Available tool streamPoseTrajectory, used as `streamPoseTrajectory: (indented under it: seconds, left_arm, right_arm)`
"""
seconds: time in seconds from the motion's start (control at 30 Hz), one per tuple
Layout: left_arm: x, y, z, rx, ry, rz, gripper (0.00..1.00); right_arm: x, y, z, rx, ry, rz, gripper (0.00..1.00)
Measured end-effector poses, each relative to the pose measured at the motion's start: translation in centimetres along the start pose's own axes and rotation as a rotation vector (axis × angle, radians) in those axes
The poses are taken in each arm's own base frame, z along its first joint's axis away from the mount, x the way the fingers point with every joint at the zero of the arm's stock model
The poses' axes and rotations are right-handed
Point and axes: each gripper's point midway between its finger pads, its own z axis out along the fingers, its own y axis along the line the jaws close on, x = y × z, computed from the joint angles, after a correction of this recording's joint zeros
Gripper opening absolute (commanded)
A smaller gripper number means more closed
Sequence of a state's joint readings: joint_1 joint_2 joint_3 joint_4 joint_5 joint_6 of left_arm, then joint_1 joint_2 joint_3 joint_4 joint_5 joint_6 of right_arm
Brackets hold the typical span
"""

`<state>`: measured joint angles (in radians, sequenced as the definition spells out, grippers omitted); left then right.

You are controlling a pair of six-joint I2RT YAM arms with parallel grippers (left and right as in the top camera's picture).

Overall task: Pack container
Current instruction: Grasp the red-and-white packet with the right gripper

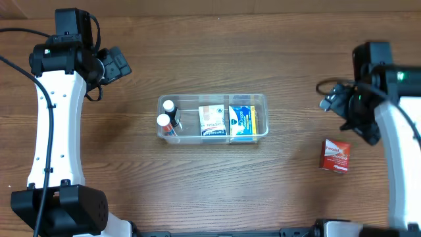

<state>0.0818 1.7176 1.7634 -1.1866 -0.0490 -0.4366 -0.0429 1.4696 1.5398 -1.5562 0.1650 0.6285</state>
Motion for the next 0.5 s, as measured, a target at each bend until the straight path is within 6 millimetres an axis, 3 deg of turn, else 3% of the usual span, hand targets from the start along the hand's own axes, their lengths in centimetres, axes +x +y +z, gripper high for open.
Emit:
streamPoseTrajectory:
  seconds: [0.13,0.27,0.4,0.5]
  left_arm:
    - [-0.3,0.0,0.0,0.0,-0.011,0.002,1.0]
    - [-0.7,-0.2,0.0,0.006,-0.03,0.001,1.0]
    - [-0.7,-0.2,0.0,0.007,-0.031,0.001,1.0]
    - [-0.8,-0.2,0.0,0.008,-0.034,0.001,1.0]
  right_arm:
    - [3.1,-2.2,0.6,-0.119,-0.088,0.056,1.0]
    - [3.6,-2.8,7.3,-0.069,-0.034,-0.023,1.0]
    - [2.2,-3.8,10.5,-0.017,0.028,-0.105,1.0]
    - [2.0,-5.8,14.1,0.049,0.158,-0.141,1.0]
